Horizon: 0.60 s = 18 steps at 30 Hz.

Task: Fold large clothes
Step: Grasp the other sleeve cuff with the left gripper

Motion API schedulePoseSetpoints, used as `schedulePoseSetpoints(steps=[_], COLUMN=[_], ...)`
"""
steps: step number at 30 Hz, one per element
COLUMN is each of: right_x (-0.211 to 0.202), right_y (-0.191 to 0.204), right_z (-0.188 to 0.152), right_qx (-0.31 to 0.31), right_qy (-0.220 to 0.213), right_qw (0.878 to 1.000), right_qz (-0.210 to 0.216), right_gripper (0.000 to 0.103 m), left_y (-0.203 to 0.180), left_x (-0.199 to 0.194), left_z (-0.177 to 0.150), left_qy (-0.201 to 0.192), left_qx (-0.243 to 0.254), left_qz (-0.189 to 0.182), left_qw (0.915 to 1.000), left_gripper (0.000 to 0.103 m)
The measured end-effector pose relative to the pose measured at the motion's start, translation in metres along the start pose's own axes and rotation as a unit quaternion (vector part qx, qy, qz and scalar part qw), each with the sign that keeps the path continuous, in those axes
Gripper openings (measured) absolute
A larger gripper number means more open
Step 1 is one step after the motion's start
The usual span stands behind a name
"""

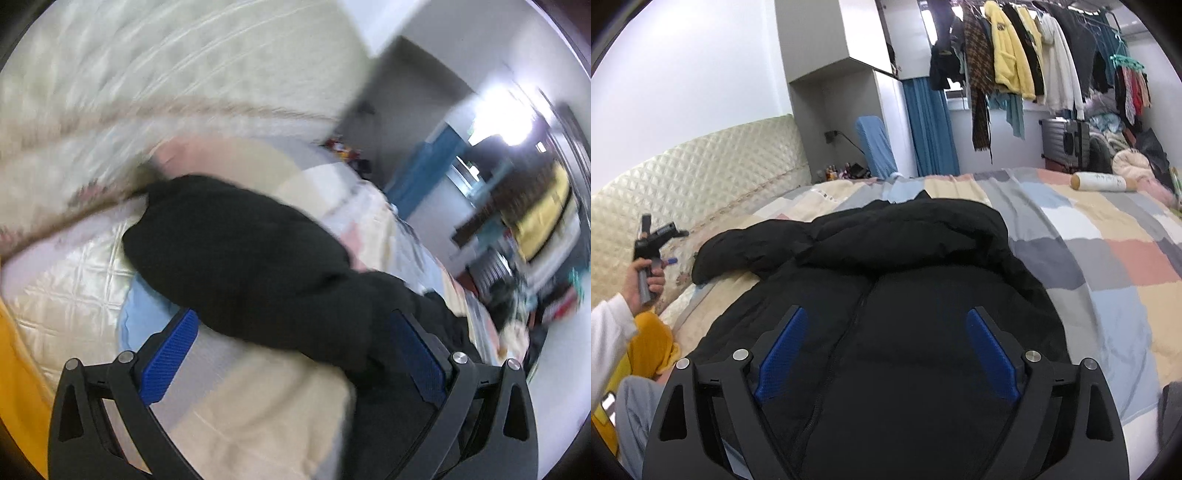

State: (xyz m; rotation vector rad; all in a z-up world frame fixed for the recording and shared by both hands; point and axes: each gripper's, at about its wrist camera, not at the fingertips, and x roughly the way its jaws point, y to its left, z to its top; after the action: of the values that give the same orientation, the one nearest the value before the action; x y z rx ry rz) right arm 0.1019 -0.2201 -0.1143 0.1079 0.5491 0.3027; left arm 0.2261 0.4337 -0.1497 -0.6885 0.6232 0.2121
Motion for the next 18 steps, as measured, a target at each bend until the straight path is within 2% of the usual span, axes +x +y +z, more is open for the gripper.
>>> schedulePoseSetpoints(steps=[4, 9, 15, 18], right_x=[0.015, 0.038, 0.058, 0.062], right_y=[0.003, 0.004, 0.003, 0.003], right_z=[0.002, 0.006, 0.006, 0.005], right_qx=[0.008, 0.024, 0.035, 0.035], right_qy=[0.016, 0.041, 0.064, 0.069], right_qw=[1.0, 0.999, 0.997, 0.997], right_qz=[-0.018, -0.025, -0.027, -0.031], right_gripper=[0.089, 0.089, 0.089, 0.089], left_y=[0.056, 0.118, 0.141, 0.135], left_x=[0.039, 0.071, 0.097, 0.107], left_z=[0.009, 0.007, 0.005, 0.006], left_qy=[-0.002, -0.012, -0.021, -0.03], left_qx=[-0.062, -0.161, -0.225, -0.229], left_qz=[0.024, 0.012, -0.016, -0.028], left_qw=[0.9978, 0.9868, 0.974, 0.9725], left_gripper=[0.102, 0.102, 0.099, 0.098])
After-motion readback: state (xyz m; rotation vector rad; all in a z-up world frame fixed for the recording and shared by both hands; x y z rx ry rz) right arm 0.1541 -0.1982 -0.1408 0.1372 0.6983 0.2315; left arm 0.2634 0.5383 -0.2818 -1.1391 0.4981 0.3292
